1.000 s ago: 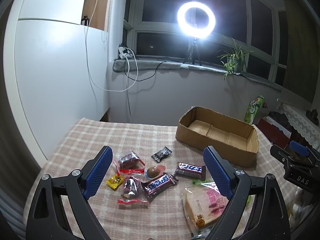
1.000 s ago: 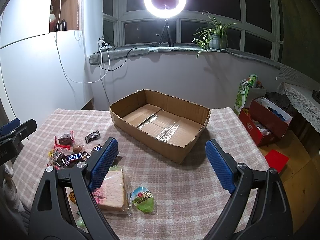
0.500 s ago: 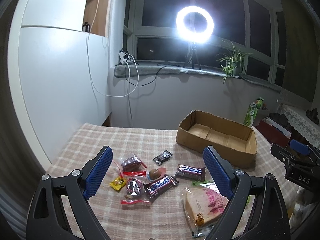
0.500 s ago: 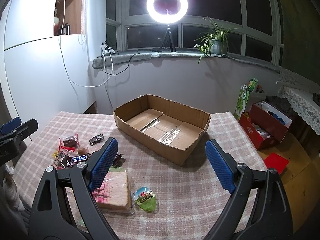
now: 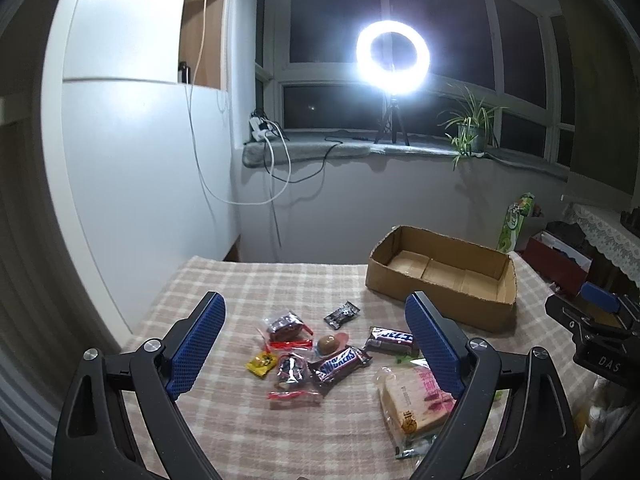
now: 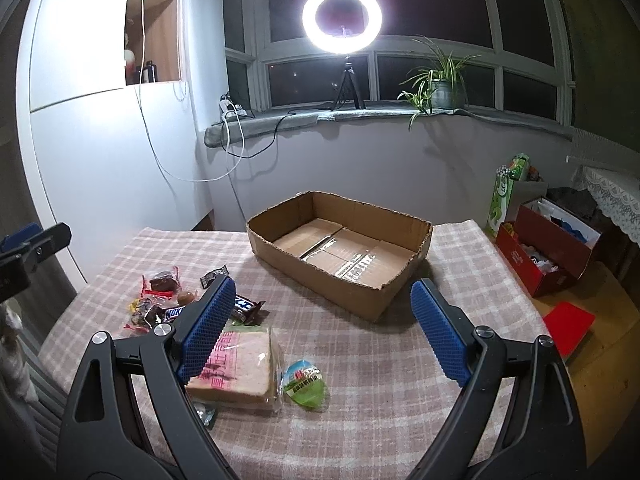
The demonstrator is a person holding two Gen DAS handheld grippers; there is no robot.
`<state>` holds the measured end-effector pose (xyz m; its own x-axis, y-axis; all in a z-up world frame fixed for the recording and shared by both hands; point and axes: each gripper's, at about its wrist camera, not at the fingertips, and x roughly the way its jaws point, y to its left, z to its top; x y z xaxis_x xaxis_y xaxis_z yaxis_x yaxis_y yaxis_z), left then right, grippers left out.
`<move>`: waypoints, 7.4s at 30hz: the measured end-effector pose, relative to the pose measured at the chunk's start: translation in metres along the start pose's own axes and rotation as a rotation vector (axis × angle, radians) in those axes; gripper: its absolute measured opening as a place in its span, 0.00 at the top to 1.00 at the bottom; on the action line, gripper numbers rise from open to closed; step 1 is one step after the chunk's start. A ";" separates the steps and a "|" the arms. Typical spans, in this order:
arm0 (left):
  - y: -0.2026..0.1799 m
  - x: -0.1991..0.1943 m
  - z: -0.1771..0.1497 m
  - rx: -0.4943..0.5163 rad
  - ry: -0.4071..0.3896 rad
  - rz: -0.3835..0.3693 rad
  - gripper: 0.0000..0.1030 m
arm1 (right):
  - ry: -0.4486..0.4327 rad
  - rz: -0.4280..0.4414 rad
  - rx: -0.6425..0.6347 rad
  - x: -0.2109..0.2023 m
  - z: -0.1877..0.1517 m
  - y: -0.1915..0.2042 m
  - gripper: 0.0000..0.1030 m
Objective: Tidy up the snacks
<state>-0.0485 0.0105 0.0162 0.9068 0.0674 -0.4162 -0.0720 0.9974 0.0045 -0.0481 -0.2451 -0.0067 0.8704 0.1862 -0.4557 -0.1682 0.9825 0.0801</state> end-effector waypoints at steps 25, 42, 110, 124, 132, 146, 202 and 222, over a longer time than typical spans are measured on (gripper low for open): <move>-0.010 -0.034 -0.014 -0.004 0.015 -0.059 0.11 | -0.024 0.015 -0.024 -0.040 0.003 -0.002 0.11; -0.007 0.044 -0.060 -0.114 0.323 -0.234 0.19 | 0.361 0.201 -0.027 0.061 -0.032 -0.001 0.23; -0.062 0.110 -0.022 -0.086 0.391 -0.477 0.55 | 0.517 0.407 0.034 0.133 0.010 -0.007 0.55; -0.115 0.153 0.021 -0.044 0.348 -0.549 0.55 | 0.444 0.315 0.096 0.157 0.057 -0.063 0.55; -0.140 0.180 0.033 -0.041 0.366 -0.549 0.55 | 0.441 0.273 0.118 0.183 0.069 -0.089 0.55; -0.159 0.214 0.027 -0.046 0.445 -0.547 0.55 | 0.508 0.241 0.119 0.223 0.060 -0.105 0.56; -0.032 0.054 -0.072 0.038 0.483 -0.447 0.53 | 0.478 0.226 -0.171 0.081 -0.045 -0.012 0.32; -0.064 0.051 -0.130 0.094 0.569 -0.411 0.81 | 0.561 0.255 -0.208 0.114 -0.075 0.004 0.43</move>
<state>-0.0516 -0.0533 -0.1232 0.4930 -0.3133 -0.8116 0.2891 0.9389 -0.1868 0.0161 -0.2205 -0.1246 0.4271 0.3263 -0.8433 -0.4728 0.8756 0.0993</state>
